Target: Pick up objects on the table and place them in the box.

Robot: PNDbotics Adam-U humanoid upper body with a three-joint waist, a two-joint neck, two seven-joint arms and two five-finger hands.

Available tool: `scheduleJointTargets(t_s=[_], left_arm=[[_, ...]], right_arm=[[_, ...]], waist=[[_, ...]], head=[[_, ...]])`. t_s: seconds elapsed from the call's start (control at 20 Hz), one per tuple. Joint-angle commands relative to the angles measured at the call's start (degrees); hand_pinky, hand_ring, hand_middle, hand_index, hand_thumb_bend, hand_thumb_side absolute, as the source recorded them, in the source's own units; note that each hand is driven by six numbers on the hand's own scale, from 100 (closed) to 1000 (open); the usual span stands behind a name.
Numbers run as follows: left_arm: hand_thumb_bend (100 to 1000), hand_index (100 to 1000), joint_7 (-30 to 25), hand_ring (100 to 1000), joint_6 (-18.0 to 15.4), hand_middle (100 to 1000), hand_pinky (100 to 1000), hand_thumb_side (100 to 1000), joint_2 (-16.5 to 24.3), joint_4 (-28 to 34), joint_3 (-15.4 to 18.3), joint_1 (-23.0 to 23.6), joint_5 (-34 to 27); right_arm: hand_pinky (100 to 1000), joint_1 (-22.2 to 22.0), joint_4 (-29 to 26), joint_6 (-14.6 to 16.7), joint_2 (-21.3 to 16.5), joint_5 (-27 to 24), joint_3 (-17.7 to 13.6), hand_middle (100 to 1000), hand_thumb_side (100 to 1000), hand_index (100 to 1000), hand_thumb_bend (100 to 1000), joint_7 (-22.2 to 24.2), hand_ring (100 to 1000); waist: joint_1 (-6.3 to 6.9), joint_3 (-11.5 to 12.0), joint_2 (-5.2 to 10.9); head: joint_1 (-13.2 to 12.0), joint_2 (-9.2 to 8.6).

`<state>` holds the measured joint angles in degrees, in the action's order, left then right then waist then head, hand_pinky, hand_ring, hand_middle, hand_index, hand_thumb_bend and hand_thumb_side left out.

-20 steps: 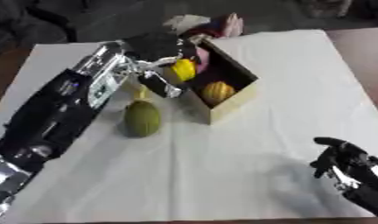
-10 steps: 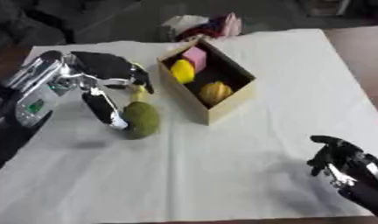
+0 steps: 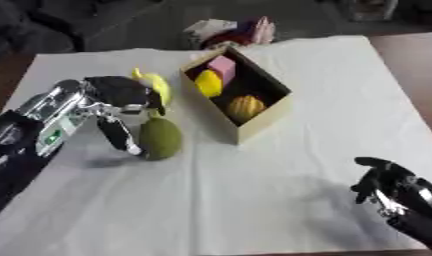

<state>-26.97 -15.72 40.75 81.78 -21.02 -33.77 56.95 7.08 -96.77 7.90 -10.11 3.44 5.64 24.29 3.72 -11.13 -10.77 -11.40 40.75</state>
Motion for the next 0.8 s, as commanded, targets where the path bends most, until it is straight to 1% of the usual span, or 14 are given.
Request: scheduleJointTargets(t_s=[0.05, 0.1, 0.2, 0.25, 0.3, 0.35, 0.45, 0.55, 0.6, 0.7, 0.8], left_arm=[[432, 785, 3.73, 732, -0.35, 706, 796, 436, 0.52, -1.14, -0.15, -0.48, 0.53], [356, 724, 4.32, 676, -0.46, 619, 779, 400, 0.53, -0.95, -0.16, -0.49, 0.08], [278, 661, 5.64, 630, -0.28, 545, 765, 359, 0.8, 0.36, 0.06, -0.3, -1.32], [259, 646, 6.11, 621, -0.02, 528, 761, 350, 1.04, 1.25, 0.27, -0.15, -2.38], [100, 582, 6.52, 592, 0.29, 472, 750, 375, 1.37, 2.41, 0.6, -0.15, -3.67], [149, 564, 6.83, 588, 0.69, 459, 748, 303, 1.85, 3.81, 1.05, -0.24, -5.27], [123, 554, 7.04, 584, 1.79, 450, 746, 289, 2.99, 6.7, 2.04, -0.96, -8.71], [128, 558, 7.4, 586, 3.23, 453, 746, 276, 3.68, 8.83, 3.04, -2.82, -11.32], [145, 560, 7.94, 589, 4.07, 454, 748, 264, 3.59, 9.27, 3.51, -4.22, -11.92], [127, 563, 9.65, 593, 5.82, 455, 749, 250, 2.2, 7.96, 3.95, -7.47, -11.98], [130, 567, 11.52, 596, 6.92, 458, 750, 243, -0.12, 4.69, 3.77, -10.54, -11.21]], right_arm=[[699, 0.64, -0.79, 0.05, -0.67, 0.07, -0.38, 482, 404, 840, 100, -0.14, 465], [699, 0.63, -0.79, 0.05, -0.67, 0.08, -0.38, 482, 404, 840, 100, -0.15, 465], [699, 0.64, -0.82, 0.06, -0.66, 0.09, -0.37, 482, 403, 840, 100, -0.13, 465], [699, 0.64, -0.82, 0.05, -0.66, 0.11, -0.39, 482, 403, 840, 100, -0.14, 465], [699, 0.64, -0.82, 0.04, -0.67, 0.12, -0.41, 482, 404, 840, 100, -0.17, 465], [699, 0.62, -0.83, 0.04, -0.67, 0.12, -0.43, 482, 403, 840, 100, -0.19, 465], [699, 0.58, -0.82, 0.01, -0.7, 0.13, -0.43, 482, 403, 840, 100, -0.21, 465], [699, 0.49, -0.8, 0.0, -0.73, 0.14, -0.35, 482, 405, 840, 100, -0.16, 465], [699, 0.43, -0.79, -0.01, -0.73, 0.13, -0.3, 482, 406, 840, 100, -0.11, 465], [699, 0.37, -0.76, -0.01, -0.68, 0.12, -0.17, 482, 405, 840, 100, 0.02, 465], [700, 0.41, -0.75, 0.01, -0.55, 0.06, -0.05, 482, 404, 840, 100, 0.15, 465]], waist=[[-0.22, -0.05, 0.65], [-0.21, -0.04, 0.65], [-0.18, -0.03, 0.65], [-0.17, -0.03, 0.66], [-0.15, -0.02, 0.67], [-0.12, -0.01, 0.7], [-0.06, -0.01, 0.78], [-0.01, -0.01, 0.91], [0.0, 0.0, 0.98], [-0.06, -0.05, 1.1], [-0.16, -0.26, 1.18]], head=[[0.13, -0.53], [0.13, -0.53], [0.23, -0.56], [0.27, -0.56], [0.32, -0.57], [0.39, -0.56], [0.44, -0.48], [0.4, -0.39], [0.29, -0.37], [0.16, -0.41], [0.0, -0.49]])
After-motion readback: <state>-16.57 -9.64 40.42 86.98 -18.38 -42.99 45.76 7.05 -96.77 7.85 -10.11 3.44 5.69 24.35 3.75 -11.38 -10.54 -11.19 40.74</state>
